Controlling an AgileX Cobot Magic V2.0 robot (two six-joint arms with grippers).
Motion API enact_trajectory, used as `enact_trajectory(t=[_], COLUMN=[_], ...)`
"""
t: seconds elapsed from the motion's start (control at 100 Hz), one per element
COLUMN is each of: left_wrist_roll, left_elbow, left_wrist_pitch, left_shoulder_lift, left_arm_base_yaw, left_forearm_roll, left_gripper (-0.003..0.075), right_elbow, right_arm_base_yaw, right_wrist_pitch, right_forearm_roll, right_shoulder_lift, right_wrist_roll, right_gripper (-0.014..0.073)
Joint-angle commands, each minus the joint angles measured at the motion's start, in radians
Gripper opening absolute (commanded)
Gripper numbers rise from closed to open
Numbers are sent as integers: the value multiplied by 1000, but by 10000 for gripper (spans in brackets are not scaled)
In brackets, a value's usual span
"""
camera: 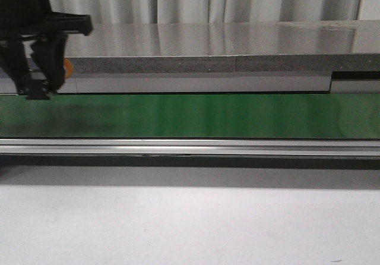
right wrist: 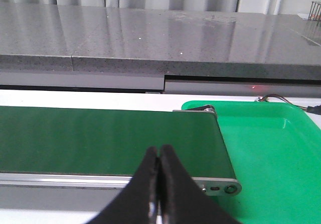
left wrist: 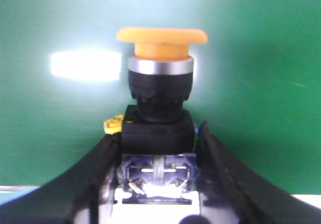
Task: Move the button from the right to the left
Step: 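Lift the button off the belt and carry it over the blue tray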
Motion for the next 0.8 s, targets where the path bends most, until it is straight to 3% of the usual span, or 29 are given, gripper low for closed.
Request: enact_trajectory(t=[0.0,0.31,0.47,0.79], left_wrist_roll=[60,374,551,577], left_elbow=[-33,-33,-24,-24], left_wrist_pitch=[-6,7,-25,-77], left_shoulder_lift=[-75,-66,-41,64], left_arm_base_yaw=[76,409,520,625], left_forearm_roll=[9,-117,-127,-125], left_gripper=[130,130,130,130], right_elbow=[-24,-24,-24,-24], right_arm_base_yaw=[1,1,1,1], right_wrist_pitch=[-89,-89,-89,-89], right_forearm_roll=[0,0,0,0], right_shoulder_lift=[12,12,12,12], right_wrist_roll=[-5,-5,-5,-5], right_gripper=[-68,-68,-68,-68])
